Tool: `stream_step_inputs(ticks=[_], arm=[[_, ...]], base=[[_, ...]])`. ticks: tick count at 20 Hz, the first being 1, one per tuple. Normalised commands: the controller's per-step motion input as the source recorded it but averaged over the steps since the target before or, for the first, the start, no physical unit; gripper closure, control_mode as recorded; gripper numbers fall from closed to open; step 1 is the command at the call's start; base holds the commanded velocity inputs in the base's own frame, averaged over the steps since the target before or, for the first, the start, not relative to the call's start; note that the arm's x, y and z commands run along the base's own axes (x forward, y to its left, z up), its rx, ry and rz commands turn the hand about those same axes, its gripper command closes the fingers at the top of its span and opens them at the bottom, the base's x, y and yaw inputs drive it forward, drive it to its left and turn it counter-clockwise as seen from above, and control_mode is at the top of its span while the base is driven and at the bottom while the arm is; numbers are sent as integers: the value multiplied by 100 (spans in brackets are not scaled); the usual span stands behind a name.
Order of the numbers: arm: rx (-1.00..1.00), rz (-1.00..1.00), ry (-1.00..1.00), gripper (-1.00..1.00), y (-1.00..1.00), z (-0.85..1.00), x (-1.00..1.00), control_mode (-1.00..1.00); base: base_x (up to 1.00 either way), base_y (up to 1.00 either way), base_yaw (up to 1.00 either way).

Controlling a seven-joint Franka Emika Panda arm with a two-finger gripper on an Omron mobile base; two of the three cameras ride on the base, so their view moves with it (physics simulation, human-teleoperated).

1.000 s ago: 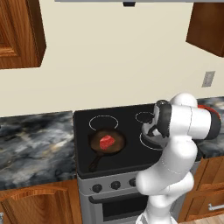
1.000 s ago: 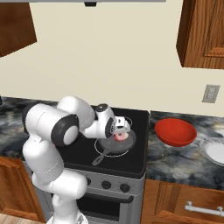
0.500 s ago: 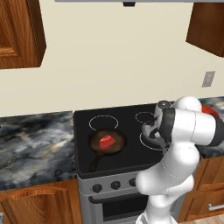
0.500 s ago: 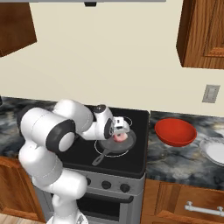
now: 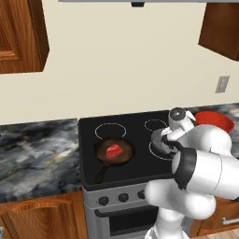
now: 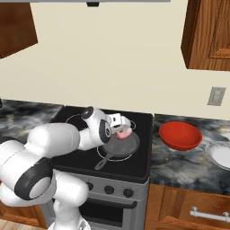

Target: Place one of the steaks on the plate and the other in the bowl. Then place the bowl in the fridge.

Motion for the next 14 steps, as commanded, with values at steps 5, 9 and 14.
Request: stream_step_inputs(ticks=[5,9,14], arm=[[-12,0,0,100,-13,49,-4,-100],[-5,-3,0,100,-46,50,0,-100],[0,-2,6,100,-61,42,0,-100]], base=[[0,0,0],[0,0,0],[0,0,0]])
